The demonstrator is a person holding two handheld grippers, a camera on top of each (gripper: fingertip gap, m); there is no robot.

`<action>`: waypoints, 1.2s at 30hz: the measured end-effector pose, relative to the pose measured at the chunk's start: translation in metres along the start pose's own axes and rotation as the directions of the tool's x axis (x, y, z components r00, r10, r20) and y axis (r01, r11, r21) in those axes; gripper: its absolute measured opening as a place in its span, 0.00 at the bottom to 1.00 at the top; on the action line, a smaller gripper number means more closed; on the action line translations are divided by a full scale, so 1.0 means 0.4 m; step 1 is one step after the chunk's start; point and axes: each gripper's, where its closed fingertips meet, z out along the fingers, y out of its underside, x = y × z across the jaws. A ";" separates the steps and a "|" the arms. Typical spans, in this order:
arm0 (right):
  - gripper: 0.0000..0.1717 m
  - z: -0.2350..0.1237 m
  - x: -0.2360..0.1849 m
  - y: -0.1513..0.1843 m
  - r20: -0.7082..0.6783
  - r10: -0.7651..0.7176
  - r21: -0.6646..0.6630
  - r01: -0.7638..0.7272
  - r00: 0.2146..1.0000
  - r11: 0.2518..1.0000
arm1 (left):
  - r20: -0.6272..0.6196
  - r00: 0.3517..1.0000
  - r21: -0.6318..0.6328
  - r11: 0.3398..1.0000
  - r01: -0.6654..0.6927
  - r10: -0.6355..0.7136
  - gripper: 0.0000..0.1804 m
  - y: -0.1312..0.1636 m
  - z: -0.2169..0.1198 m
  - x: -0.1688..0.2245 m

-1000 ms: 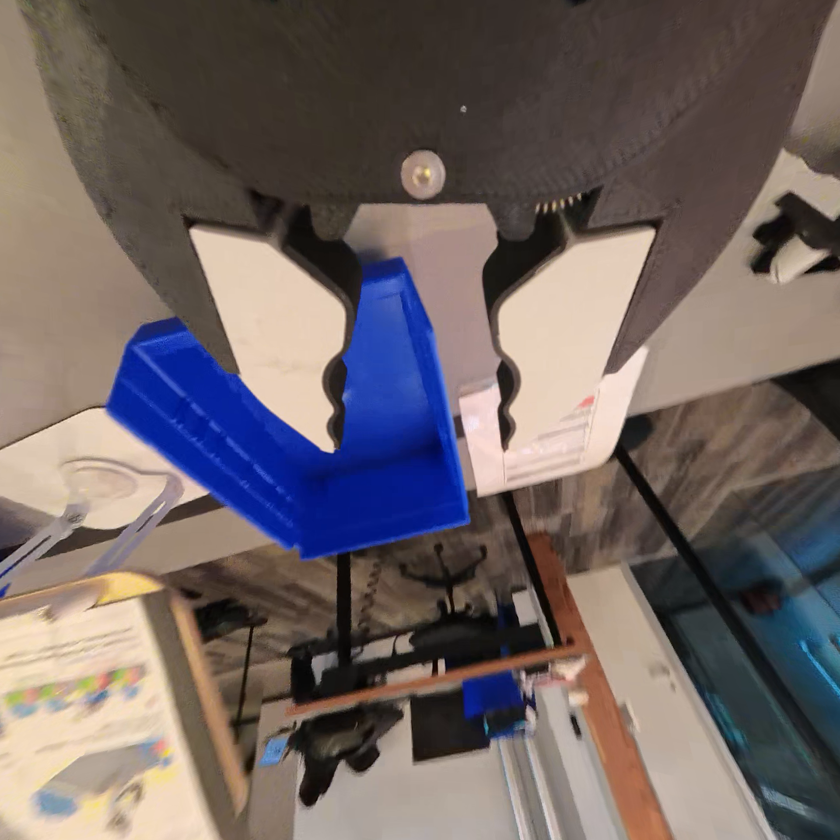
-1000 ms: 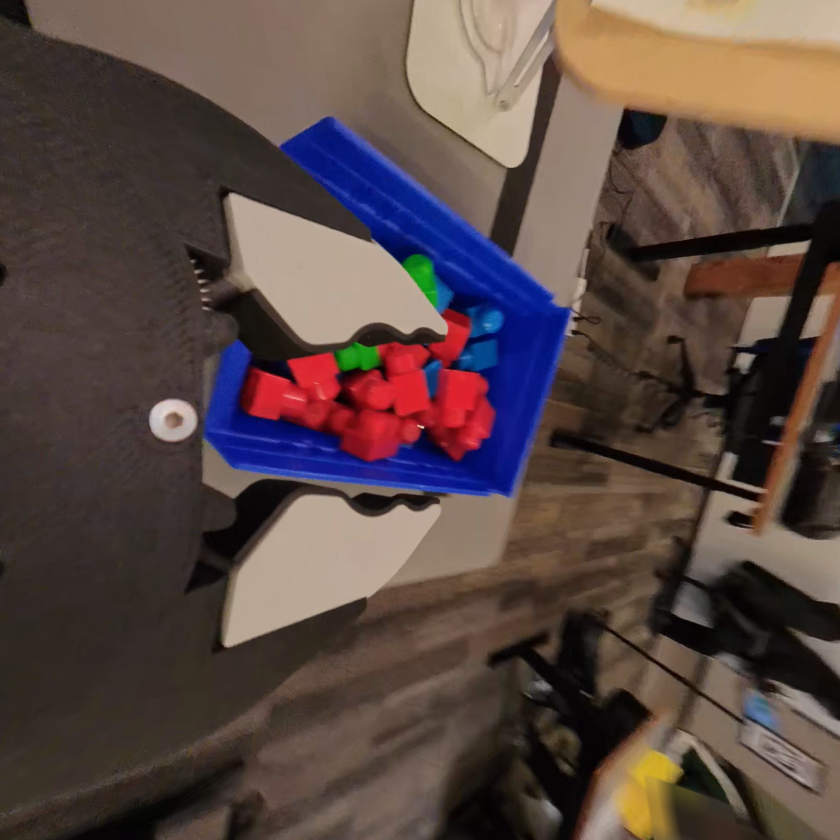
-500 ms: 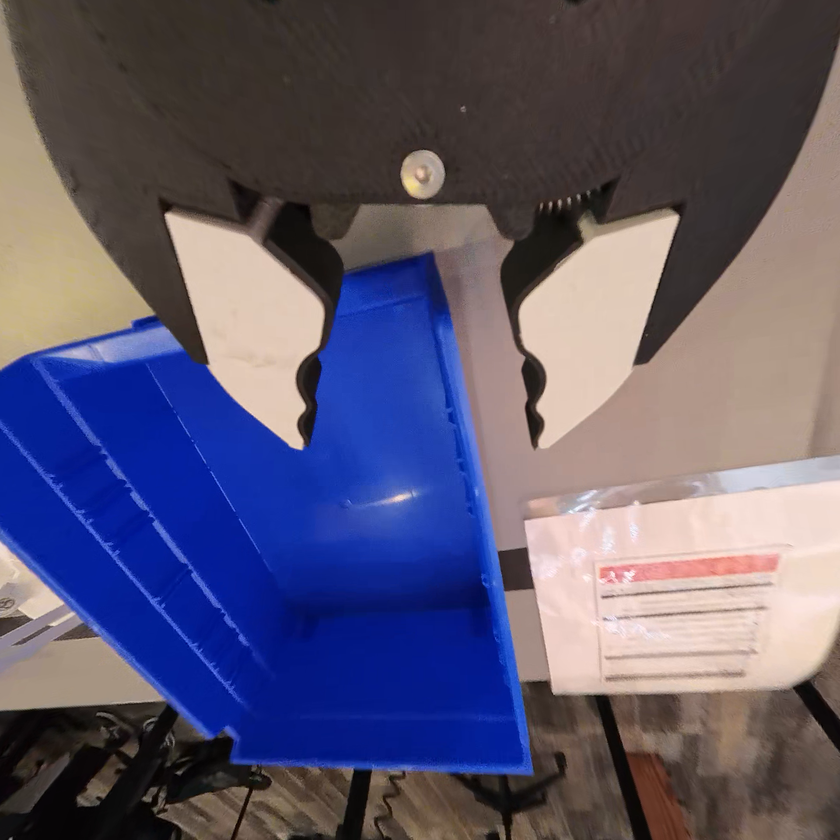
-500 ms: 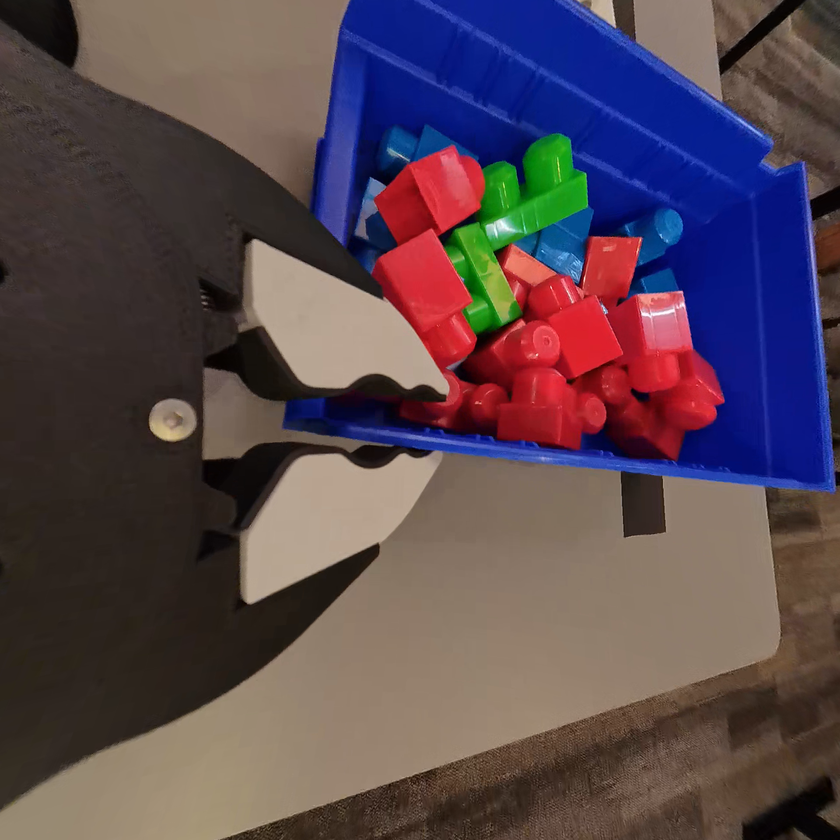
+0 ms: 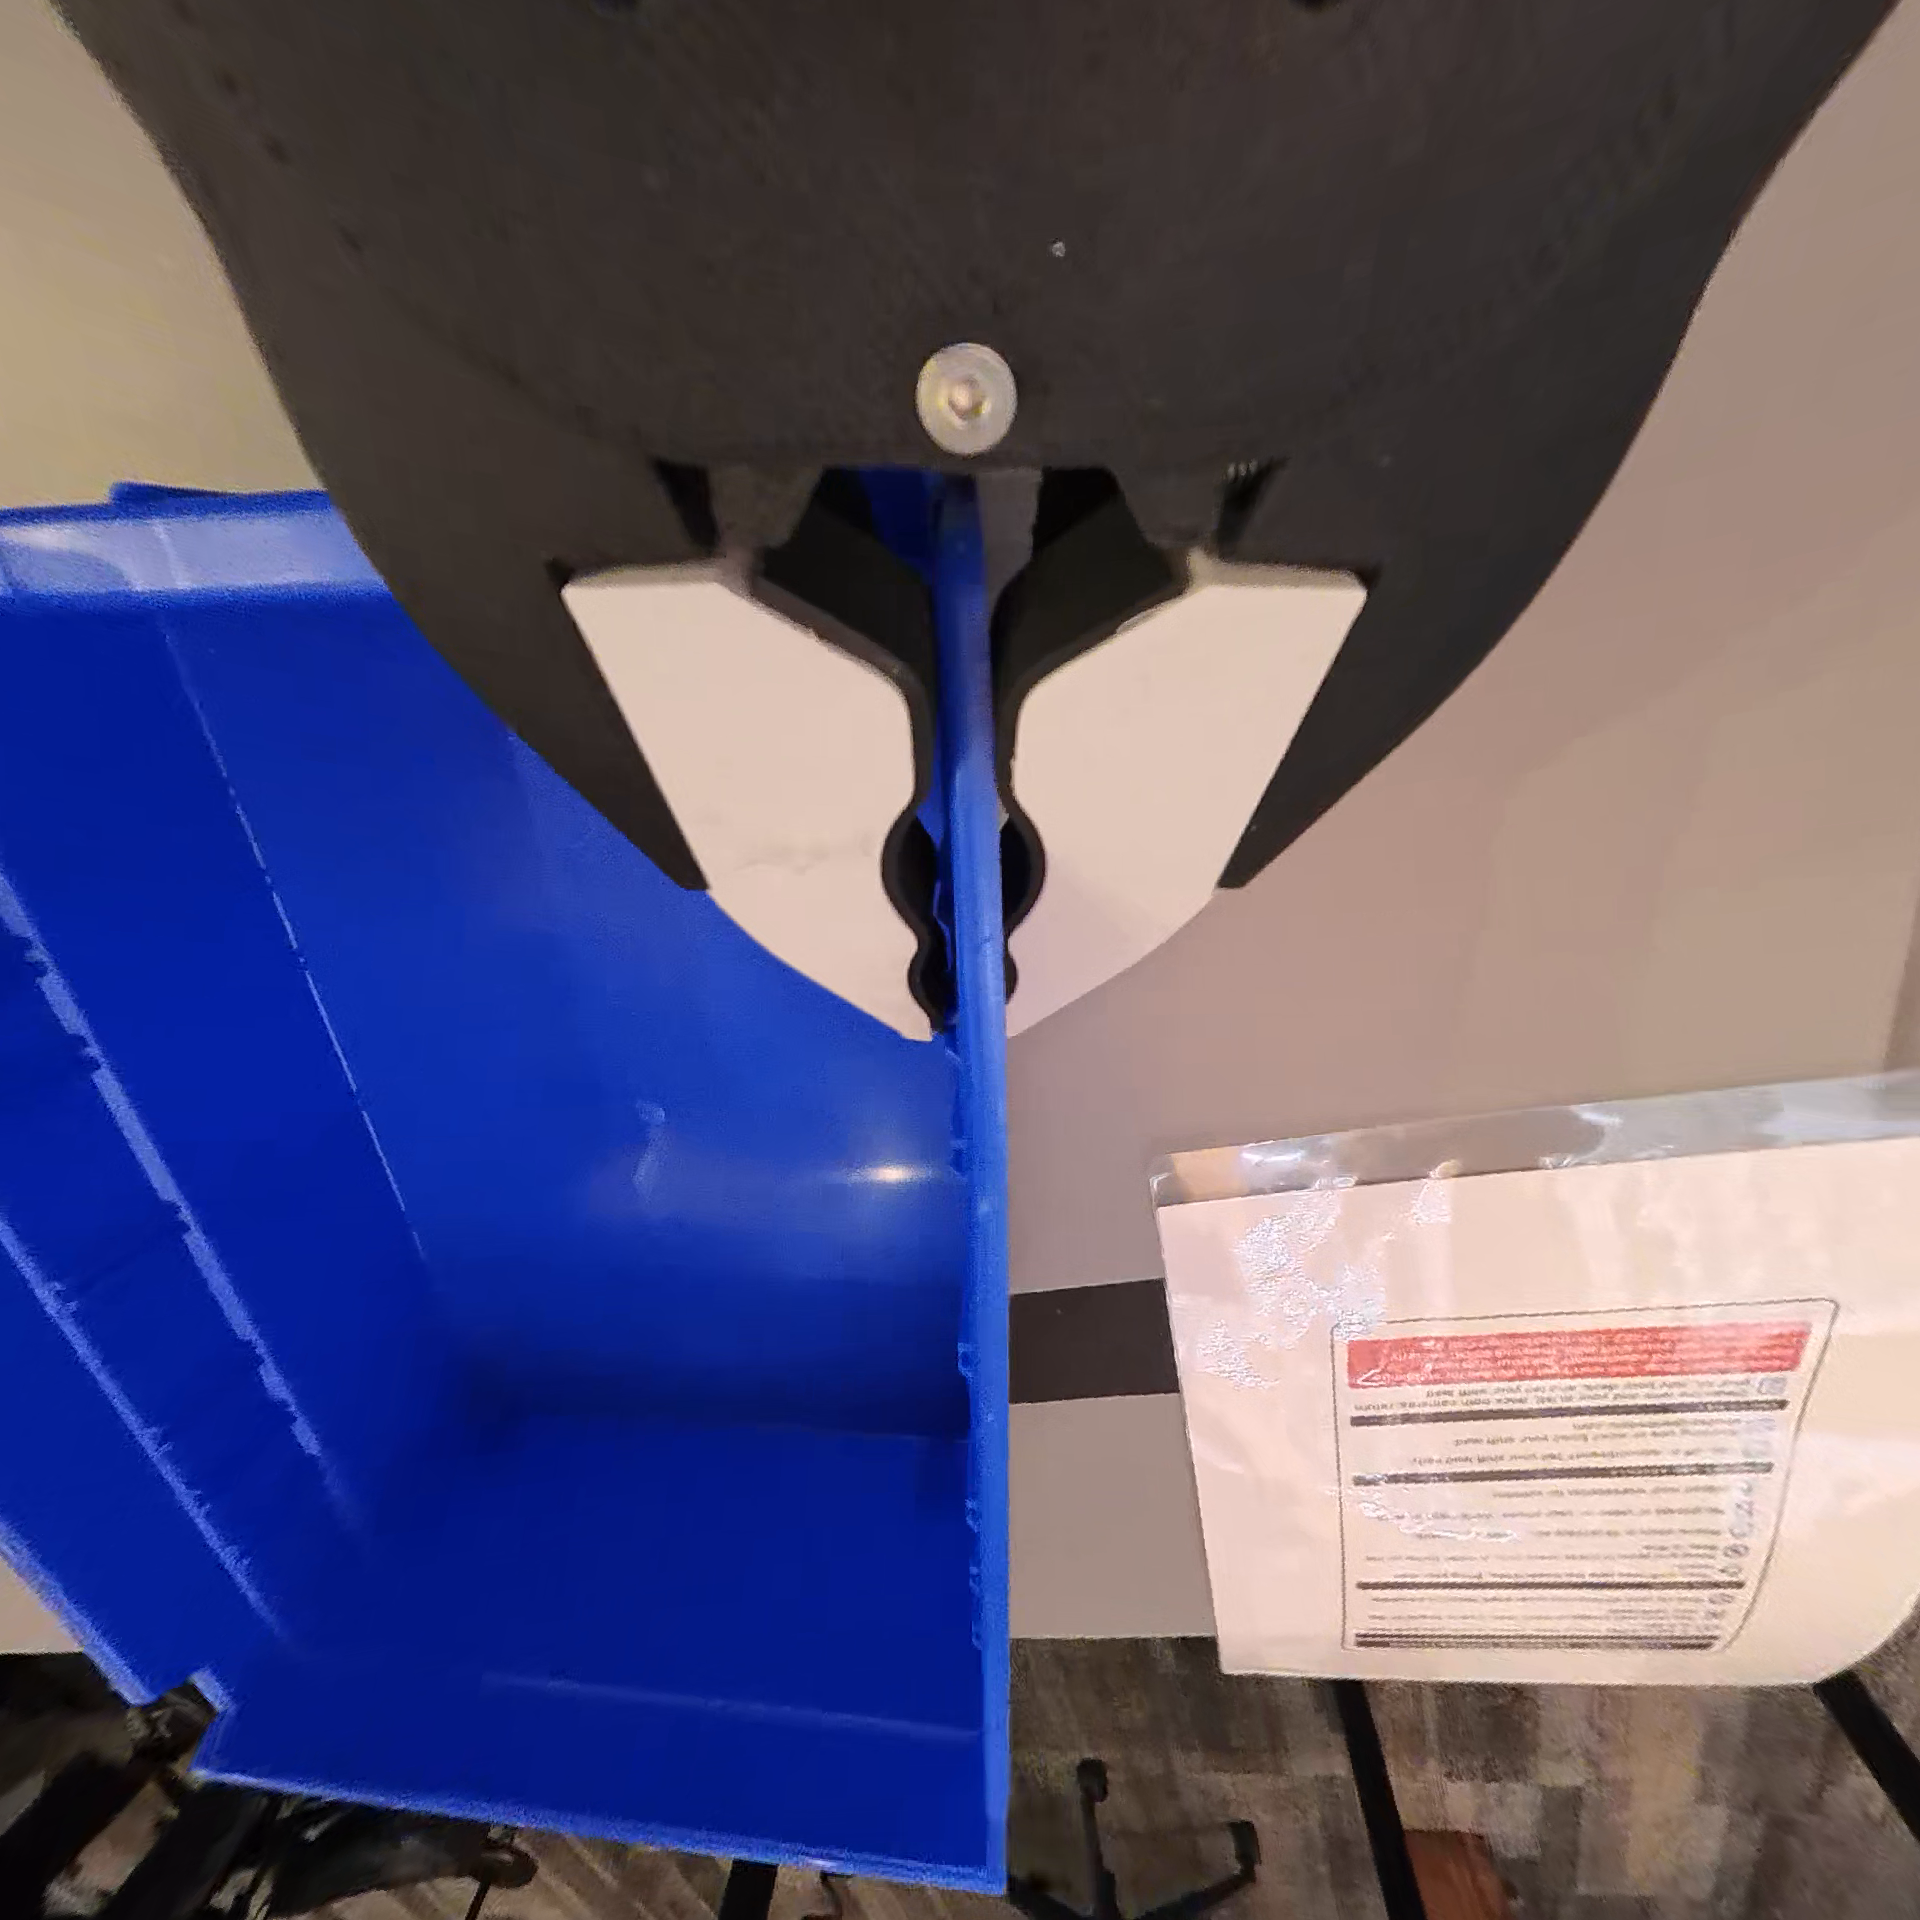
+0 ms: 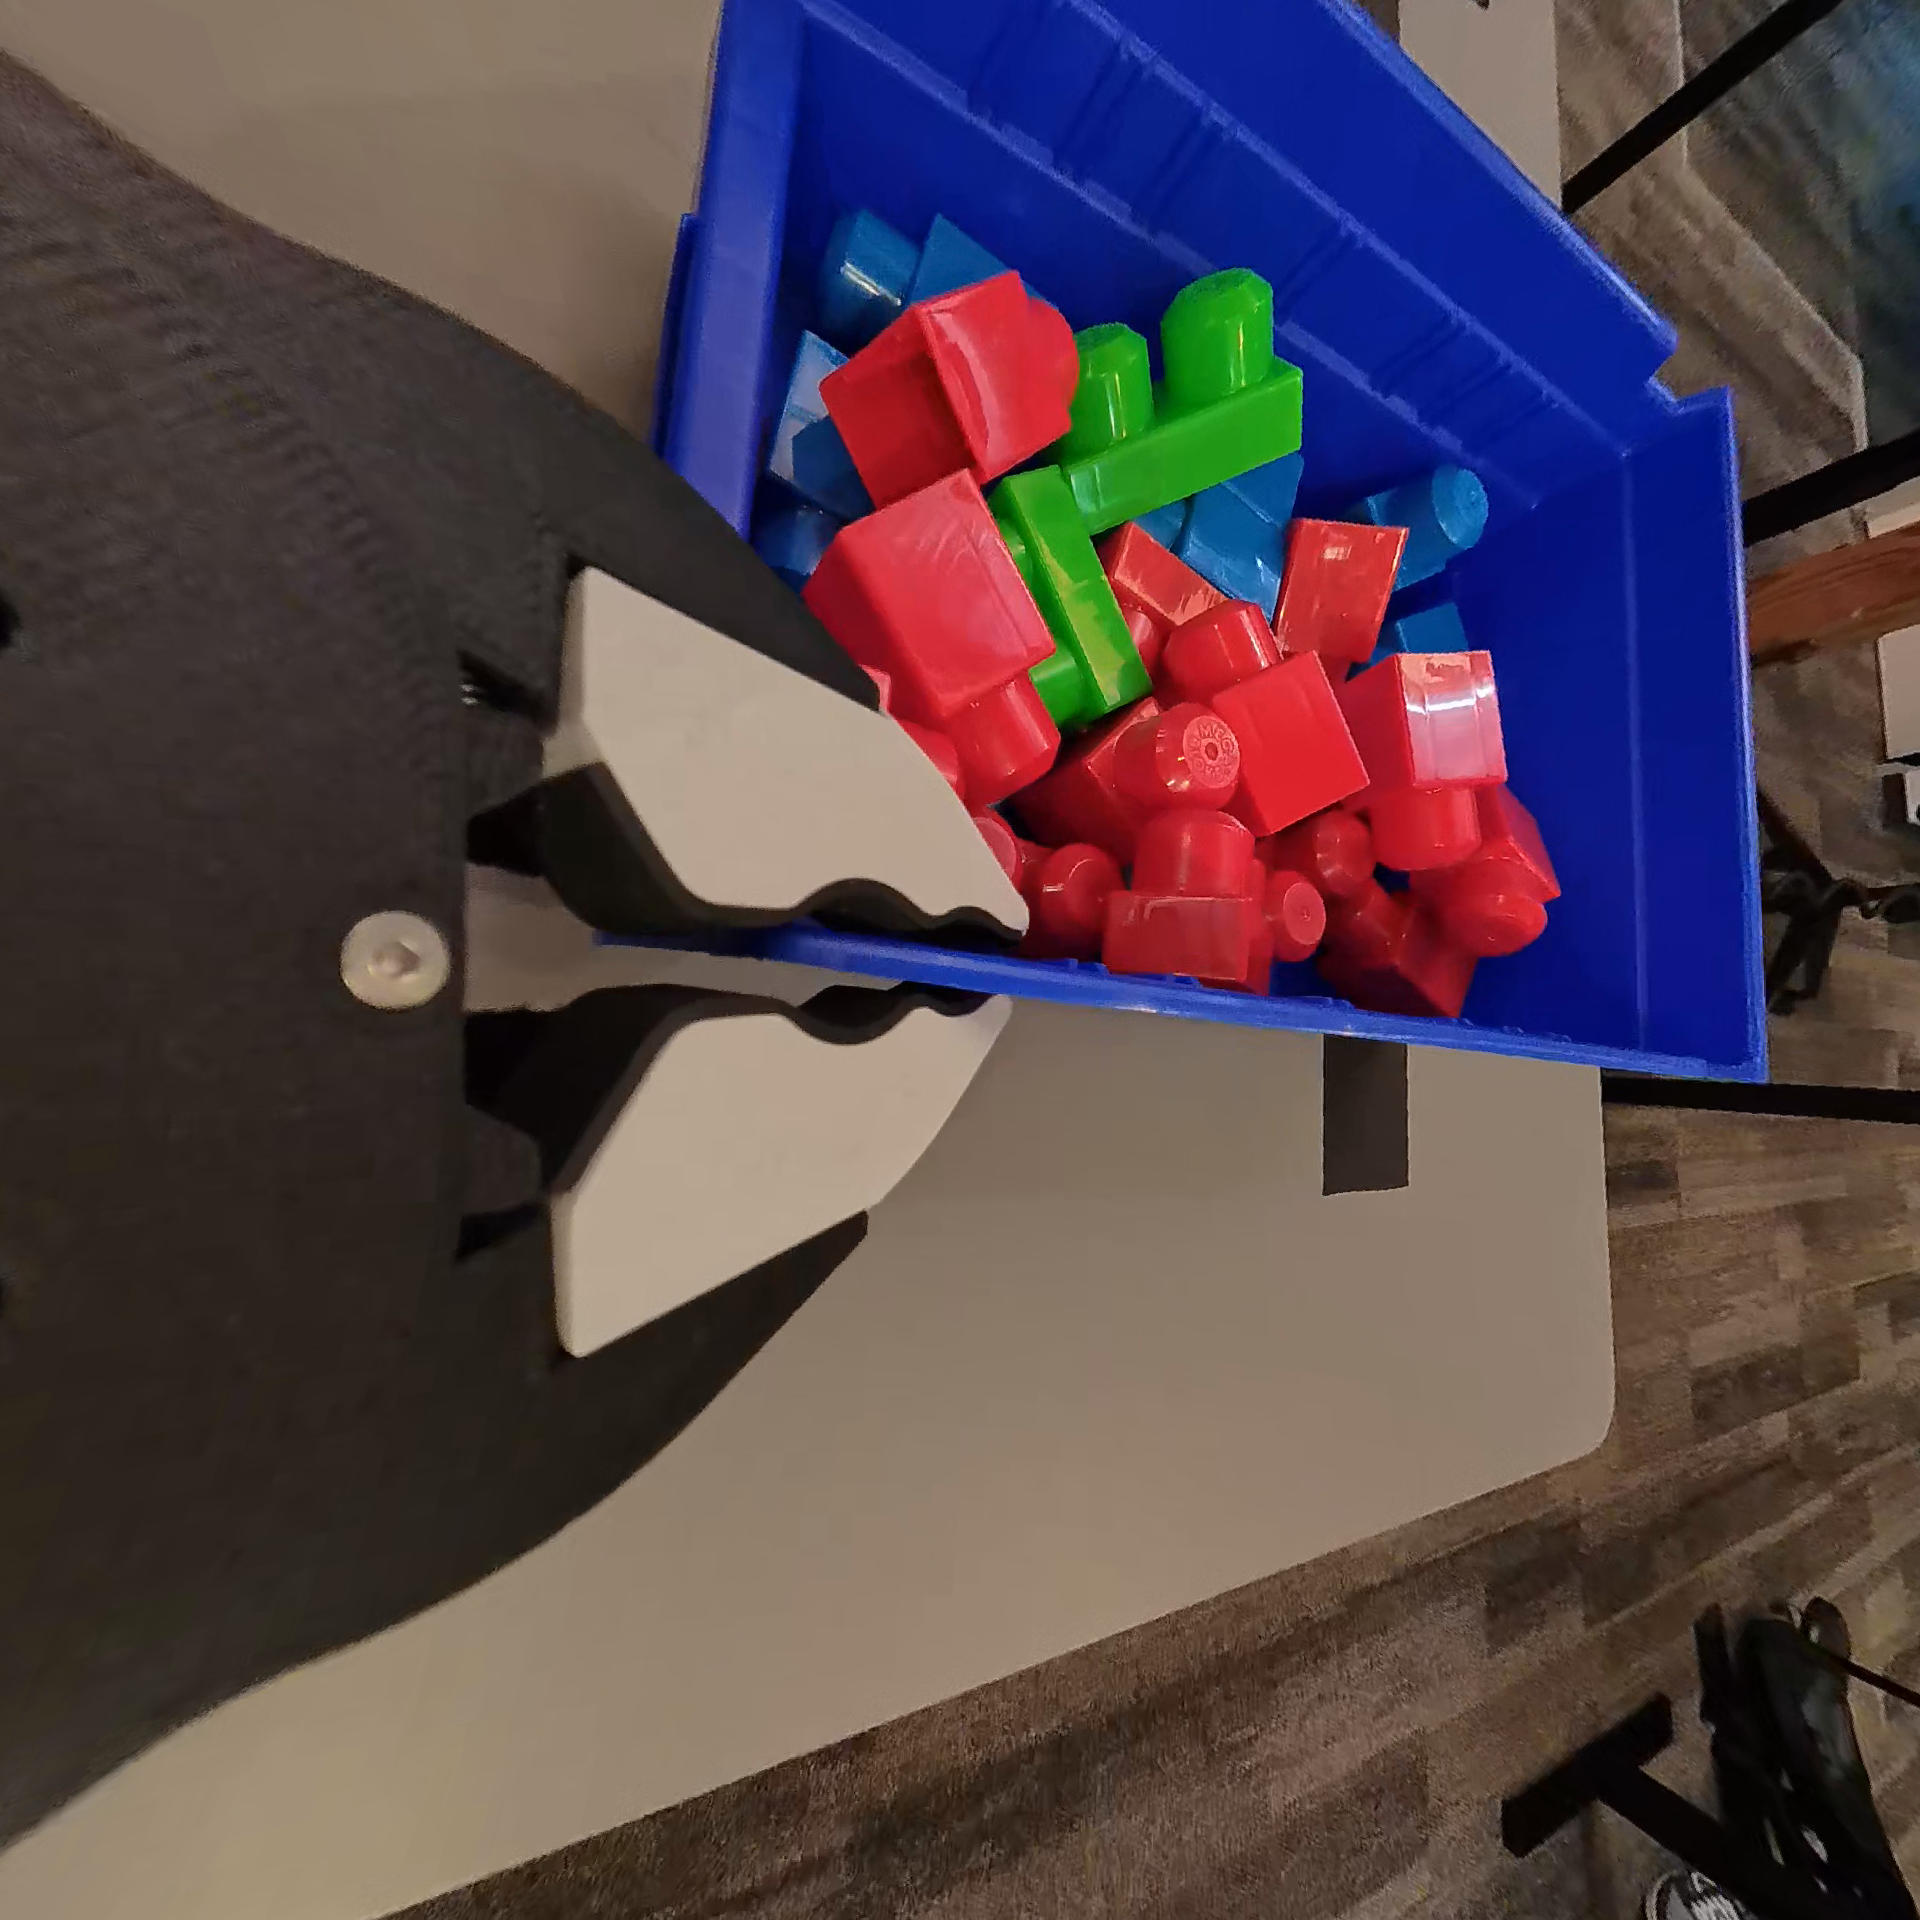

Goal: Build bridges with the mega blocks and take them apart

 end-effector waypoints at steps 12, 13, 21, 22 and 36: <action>0.03 -0.044 -0.007 -0.010 0.079 0.011 -0.153 0.002 0.997 0.988 | 0.001 1.000 -0.024 1.000 0.009 -0.009 0.02 -0.012 -0.025 -0.001; 0.03 -0.057 -0.011 -0.009 0.092 0.011 -0.180 0.006 0.996 0.984 | -0.008 1.000 -0.030 0.999 0.022 -0.022 0.02 -0.014 -0.033 0.000; 0.03 -0.174 -0.072 0.008 0.194 -0.038 -0.299 0.096 0.980 0.949 | -0.034 0.999 -0.063 0.998 -0.014 0.012 0.02 -0.024 -0.124 0.008; 0.02 -0.187 -0.080 0.013 0.207 -0.047 -0.306 0.111 0.977 0.946 | -0.031 0.999 -0.065 0.998 -0.019 0.017 0.02 -0.024 -0.138 0.008; 0.02 -0.325 -0.291 0.076 0.433 -0.176 -0.314 0.331 0.884 0.890 | -0.048 0.998 0.082 0.996 -0.027 0.031 0.02 -0.020 -0.446 0.027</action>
